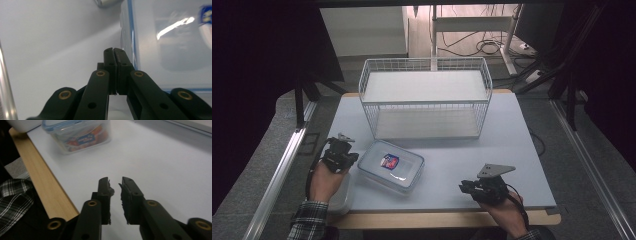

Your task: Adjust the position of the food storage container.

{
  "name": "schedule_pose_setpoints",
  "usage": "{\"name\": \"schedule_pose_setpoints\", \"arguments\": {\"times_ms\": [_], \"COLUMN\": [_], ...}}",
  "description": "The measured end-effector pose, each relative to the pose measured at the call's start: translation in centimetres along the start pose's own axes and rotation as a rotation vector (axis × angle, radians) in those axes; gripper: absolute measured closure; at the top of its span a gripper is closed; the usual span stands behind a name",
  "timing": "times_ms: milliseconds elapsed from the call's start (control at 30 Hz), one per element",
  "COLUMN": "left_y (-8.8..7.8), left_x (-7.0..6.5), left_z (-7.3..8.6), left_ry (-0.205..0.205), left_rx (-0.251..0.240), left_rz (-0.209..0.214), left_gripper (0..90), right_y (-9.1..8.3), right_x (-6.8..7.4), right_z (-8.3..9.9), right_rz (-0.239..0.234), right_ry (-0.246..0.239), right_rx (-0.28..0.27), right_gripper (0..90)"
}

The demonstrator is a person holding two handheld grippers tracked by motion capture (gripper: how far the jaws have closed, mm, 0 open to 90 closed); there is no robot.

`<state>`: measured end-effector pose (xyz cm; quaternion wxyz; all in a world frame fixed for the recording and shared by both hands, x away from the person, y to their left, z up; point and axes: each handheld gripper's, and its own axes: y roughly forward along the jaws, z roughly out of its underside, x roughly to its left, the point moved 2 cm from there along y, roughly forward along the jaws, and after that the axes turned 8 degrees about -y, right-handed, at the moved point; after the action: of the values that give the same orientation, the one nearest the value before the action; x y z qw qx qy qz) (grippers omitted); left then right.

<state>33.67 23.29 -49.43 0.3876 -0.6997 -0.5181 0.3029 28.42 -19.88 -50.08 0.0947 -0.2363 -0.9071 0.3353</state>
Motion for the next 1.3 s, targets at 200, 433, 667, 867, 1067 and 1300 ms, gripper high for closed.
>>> {"name": "schedule_pose_setpoints", "arguments": {"times_ms": [200, 433, 667, 867, 1067, 1300], "left_y": [-0.3, -0.6, -0.9, -1.0, -1.3, -1.4], "left_x": [-1.0, -3.3, -6.2, -8.4, -9.9, -10.5], "left_z": [-0.2, 0.2, 0.4, 0.8, 1.6, 2.5], "left_ry": [0.009, 0.051, 0.079, 0.088, 0.079, 0.06], "left_rx": [0.023, 0.002, -0.006, -0.035, -0.071, -0.108], "left_rz": [-0.005, 0.032, 0.124, 0.215, 0.266, 0.284], "left_gripper": [90.0, 90.0, 90.0, 89.9, 90.0, 90.0], "right_y": [0.8, 2.1, 2.2, 1.6, 0.6, 0.5], "right_x": [1.2, 2.4, 1.3, 0.2, -0.9, -1.8], "right_z": [-0.6, -1.3, -1.3, -0.8, -0.5, -0.1], "right_rz": [-0.05, -0.074, -0.035, -0.006, 0.019, 0.036], "right_ry": [-0.038, -0.07, -0.04, -0.014, 0.015, 0.03], "right_rx": [0.008, 0.018, 0.021, 0.028, 0.012, 0.023], "right_gripper": [81.7, 81.9, 78.6, 77.2, 78.1, 78.5]}}
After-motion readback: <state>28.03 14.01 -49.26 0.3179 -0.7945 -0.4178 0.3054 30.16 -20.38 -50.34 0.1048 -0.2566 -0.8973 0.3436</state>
